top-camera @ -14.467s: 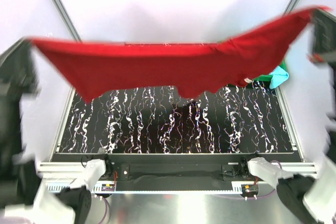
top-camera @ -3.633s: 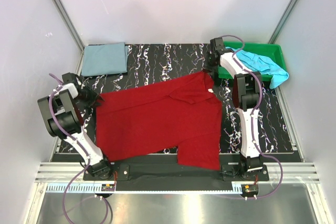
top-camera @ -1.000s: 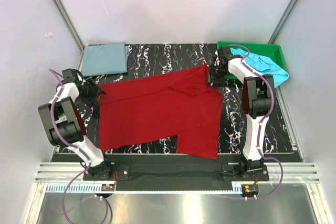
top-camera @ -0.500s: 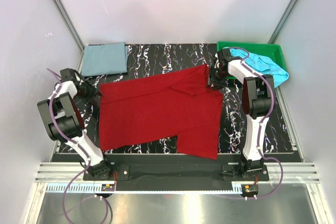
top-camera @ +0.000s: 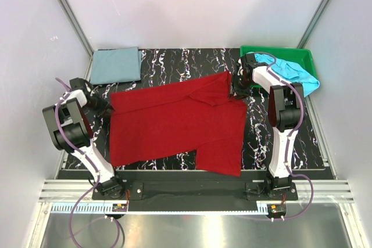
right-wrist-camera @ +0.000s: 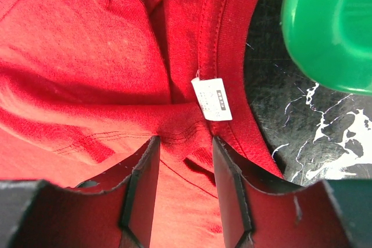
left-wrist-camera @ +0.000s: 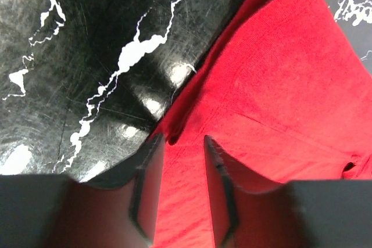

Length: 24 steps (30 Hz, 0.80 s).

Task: Fold and stack the t-shirts
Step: Fold the tshirt

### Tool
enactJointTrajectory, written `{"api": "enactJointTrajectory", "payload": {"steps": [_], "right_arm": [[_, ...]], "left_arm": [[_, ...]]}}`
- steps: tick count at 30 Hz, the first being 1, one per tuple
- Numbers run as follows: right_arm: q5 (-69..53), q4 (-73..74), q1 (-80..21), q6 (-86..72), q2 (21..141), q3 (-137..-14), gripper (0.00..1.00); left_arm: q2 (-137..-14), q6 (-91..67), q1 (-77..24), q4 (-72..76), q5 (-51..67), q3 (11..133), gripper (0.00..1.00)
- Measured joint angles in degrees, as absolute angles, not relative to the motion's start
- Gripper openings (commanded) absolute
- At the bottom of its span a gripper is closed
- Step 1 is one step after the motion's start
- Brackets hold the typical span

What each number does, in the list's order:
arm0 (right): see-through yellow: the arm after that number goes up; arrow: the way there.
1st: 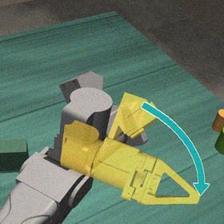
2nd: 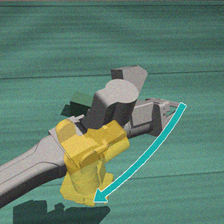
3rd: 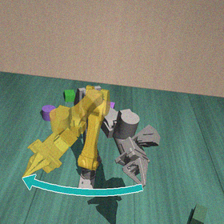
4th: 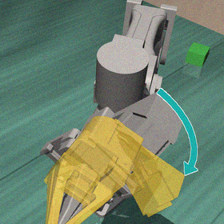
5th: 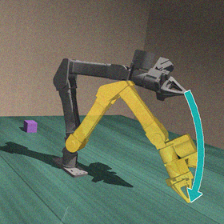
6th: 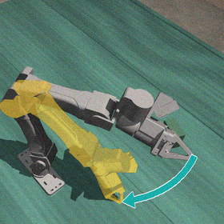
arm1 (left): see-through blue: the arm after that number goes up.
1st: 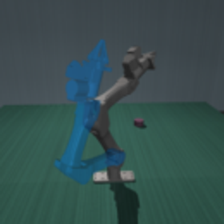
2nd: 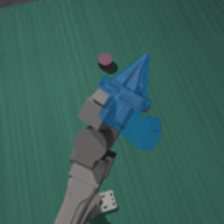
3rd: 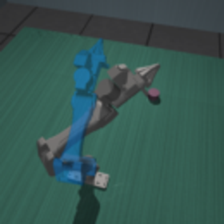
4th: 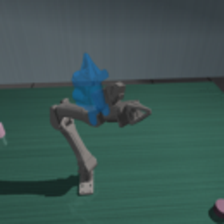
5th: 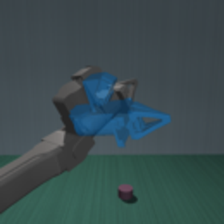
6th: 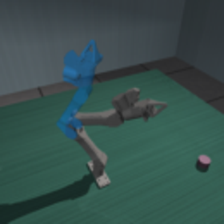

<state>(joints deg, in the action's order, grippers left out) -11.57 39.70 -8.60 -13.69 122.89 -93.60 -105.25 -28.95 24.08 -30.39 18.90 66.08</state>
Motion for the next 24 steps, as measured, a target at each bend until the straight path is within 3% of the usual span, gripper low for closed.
{"api": "enactJointTrajectory", "payload": {"steps": [5,6,8,10,11,15,24], "right_arm": [[-11.7,39.7,-8.6,-13.7,122.9,-93.6,0.46],[-11.6,39.7,-8.6,-13.7,122.9,-93.6,0.45],[-11.7,39.7,-8.6,-13.7,122.9,-93.6,0.31],[-11.7,39.7,-8.6,-13.6,122.9,-93.6,0.25],[-11.7,39.7,-8.6,-13.8,122.9,-93.6,0.23],[-11.8,39.7,-8.6,-14.2,122.8,-93.6,0.00],[-13.1,40.7,-8.6,-18.2,116.8,-88.5,0.00]], "left_arm": [[-106.3,-28.7,24.1,-30.3,19.1,66.7,0.17],[-106.4,-28.7,24.1,-30.3,19.1,66.8,0.09],[-106.7,-28.7,24.1,-30.3,19.3,67.2,0.04],[-106.9,-28.4,24.1,-30.3,19.4,67.6,0.00],[-107.0,-28.4,24.1,-30.3,19.4,67.8,0.00],[-107.0,-28.3,24.1,-30.3,19.5,68.2,0.00],[-107.0,-28.3,24.1,-30.3,19.5,68.3,0.00]]}}
